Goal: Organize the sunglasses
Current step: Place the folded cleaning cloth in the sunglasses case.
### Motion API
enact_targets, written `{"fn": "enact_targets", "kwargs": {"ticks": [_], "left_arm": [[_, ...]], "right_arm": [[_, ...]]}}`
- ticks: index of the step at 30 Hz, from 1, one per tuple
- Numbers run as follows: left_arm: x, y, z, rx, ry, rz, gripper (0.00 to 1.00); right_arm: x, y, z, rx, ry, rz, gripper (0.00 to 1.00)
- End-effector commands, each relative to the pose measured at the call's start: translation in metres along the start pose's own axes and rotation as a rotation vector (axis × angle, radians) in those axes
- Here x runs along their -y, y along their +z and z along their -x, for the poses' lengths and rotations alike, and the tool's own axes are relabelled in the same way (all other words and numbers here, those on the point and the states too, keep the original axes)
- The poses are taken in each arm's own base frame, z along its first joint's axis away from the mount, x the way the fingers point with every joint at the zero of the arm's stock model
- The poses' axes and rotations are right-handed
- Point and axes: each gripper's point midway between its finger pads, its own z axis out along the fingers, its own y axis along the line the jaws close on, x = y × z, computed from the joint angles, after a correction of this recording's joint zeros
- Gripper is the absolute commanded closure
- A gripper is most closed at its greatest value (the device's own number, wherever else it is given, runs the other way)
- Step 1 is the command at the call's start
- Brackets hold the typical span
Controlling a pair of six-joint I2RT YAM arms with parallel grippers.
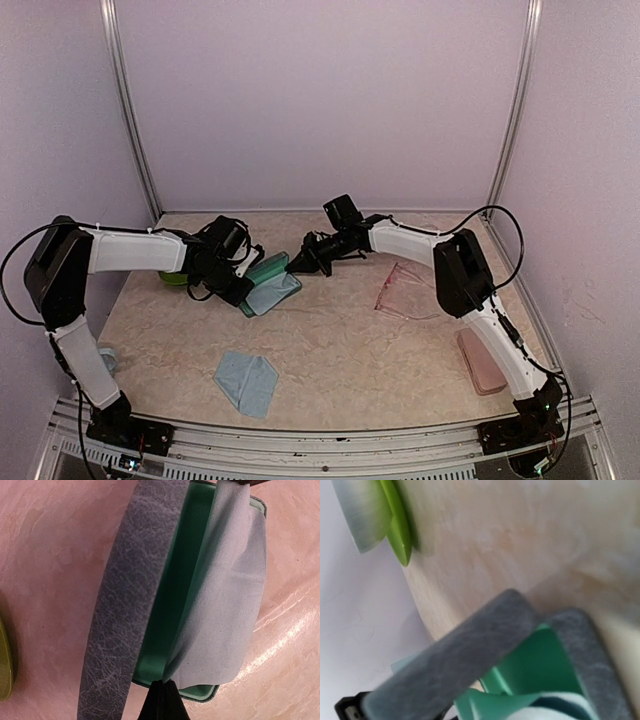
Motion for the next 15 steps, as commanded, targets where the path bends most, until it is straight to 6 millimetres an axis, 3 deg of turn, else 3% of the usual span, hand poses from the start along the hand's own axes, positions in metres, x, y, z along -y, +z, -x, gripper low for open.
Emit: {"fn": "enact_targets", "kwargs": {"ticks": [1, 15], "left_arm": [[-0.0067, 0.0004, 0.001, -0.016, -0.021, 0.02, 1.0], [-0.0122, 0.0072, 0.001, -0.031, -0.022, 0.053, 1.0]], "right_arm": [[0.0168, 0.0125, 0.0007, -0.012, 0.018, -0.001, 1.0], [0.0213, 0.0196, 0.0025, -0.011, 0.025, 0.011, 1.0]]}}
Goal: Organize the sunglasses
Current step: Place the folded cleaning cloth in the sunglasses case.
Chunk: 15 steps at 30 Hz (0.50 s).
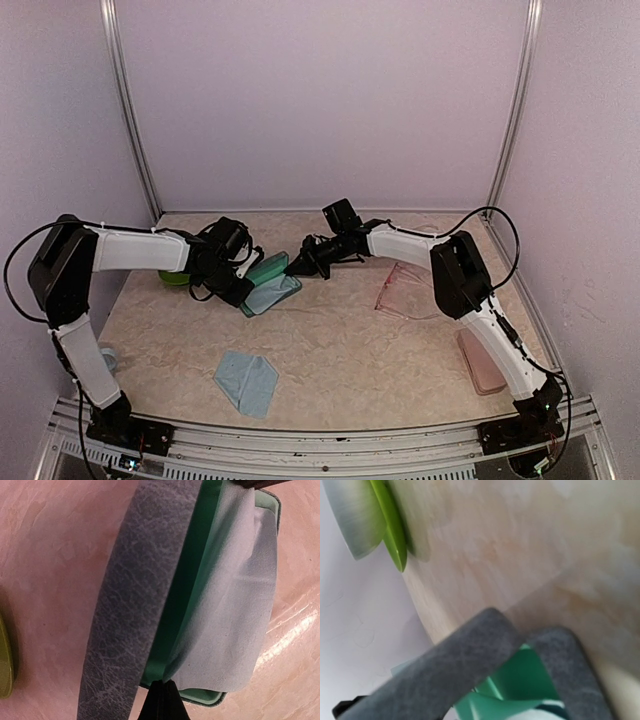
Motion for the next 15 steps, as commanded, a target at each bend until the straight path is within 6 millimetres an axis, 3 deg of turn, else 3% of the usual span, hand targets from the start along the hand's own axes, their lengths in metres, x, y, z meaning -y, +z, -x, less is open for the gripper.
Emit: {"fn": "enact_targets", "kwargs": {"ticks": [1, 15], "left_arm": [[-0.009, 0.0018, 0.0042, -0.008, -0.017, 0.031, 1.0], [-0.0136, 0.0046, 0.0091, -0.002, -0.032, 0.055, 1.0]], "right_arm": [[0.0127, 0.0103, 0.0, -0.012, 0.013, 0.0, 1.0], [0.0167, 0.0116, 0.0015, -0.009, 0.023, -0.001, 1.0]]}}
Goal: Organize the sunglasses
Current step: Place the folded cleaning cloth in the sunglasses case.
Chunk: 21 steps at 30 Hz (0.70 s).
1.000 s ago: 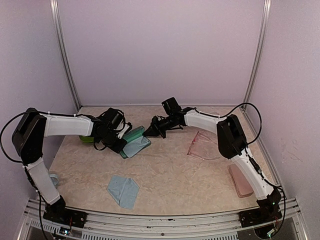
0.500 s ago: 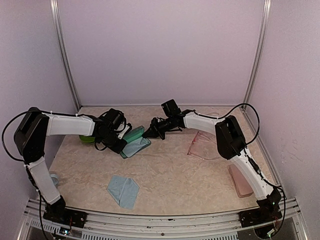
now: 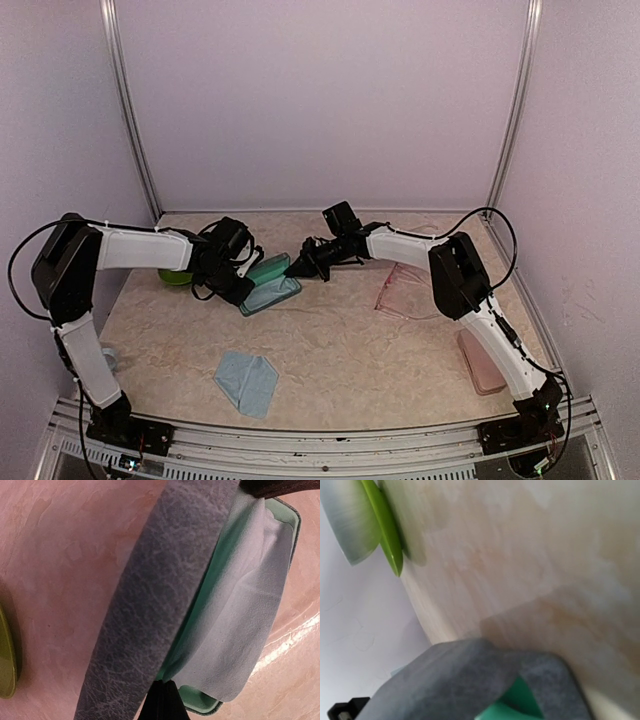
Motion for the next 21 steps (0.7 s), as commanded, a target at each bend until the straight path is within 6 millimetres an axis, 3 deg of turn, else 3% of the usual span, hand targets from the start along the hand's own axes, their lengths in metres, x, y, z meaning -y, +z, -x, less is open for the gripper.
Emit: {"fn": "enact_targets", "kwargs": {"ticks": [1, 19, 21], "left_arm": [[-0.0093, 0.0003, 0.0077, 0.008, -0.024, 0.03, 1.0], [-0.0117, 0.0007, 0.0098, 0.02, -0.042, 0.045, 1.0], [-0.0115, 0.0004, 0.0103, 0.022, -0.043, 0.044, 0.99]], "right_arm": [[0.0118, 0.0083, -0.0014, -0.012, 0.011, -0.007, 1.0], [0.0105, 0.0056, -0.0014, -0.003, 0.009, -0.005, 1.0], [0.0106, 0.0057, -0.0013, -0.002, 0.008, -0.006, 0.97]]}}
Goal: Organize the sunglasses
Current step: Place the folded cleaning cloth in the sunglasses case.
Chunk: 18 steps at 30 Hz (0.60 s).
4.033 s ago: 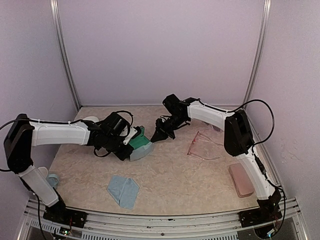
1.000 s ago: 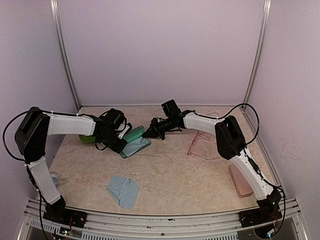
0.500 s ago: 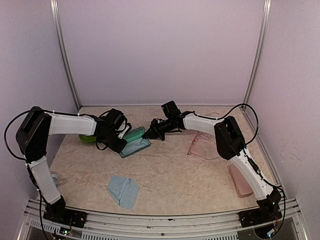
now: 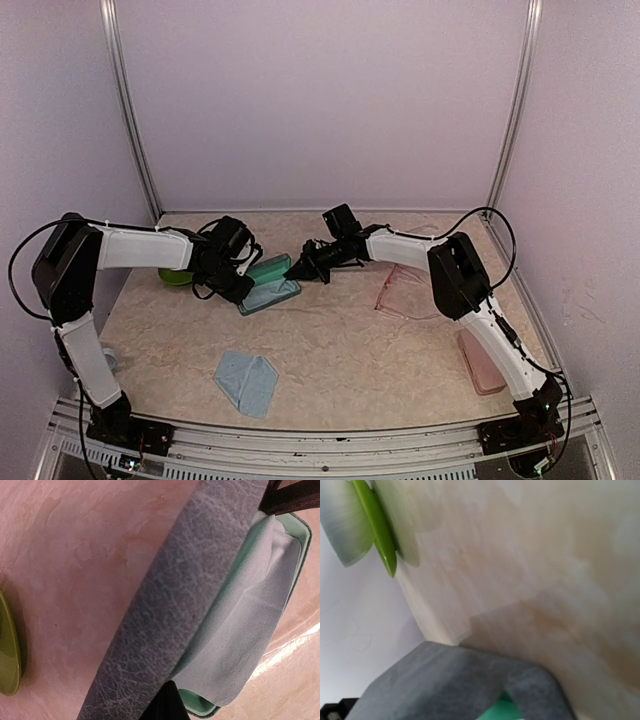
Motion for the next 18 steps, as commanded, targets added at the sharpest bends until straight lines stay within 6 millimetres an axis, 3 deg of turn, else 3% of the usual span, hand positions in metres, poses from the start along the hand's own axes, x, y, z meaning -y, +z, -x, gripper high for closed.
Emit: {"fn": "enact_targets", "kwargs": {"ticks": [1, 6, 18], "left_arm": [[-0.007, 0.001, 0.008, 0.018, -0.024, 0.017, 0.98], [-0.006, -0.002, 0.01, 0.026, -0.03, 0.015, 0.93], [-0.006, -0.015, 0.014, 0.047, -0.046, 0.022, 0.77]], "right_arm": [[0.002, 0.003, -0.001, 0.002, -0.007, 0.001, 0.94], [-0.001, 0.001, -0.001, 0.008, -0.013, 0.003, 0.84], [-0.01, -0.009, -0.004, 0.032, -0.047, -0.002, 0.8]]}}
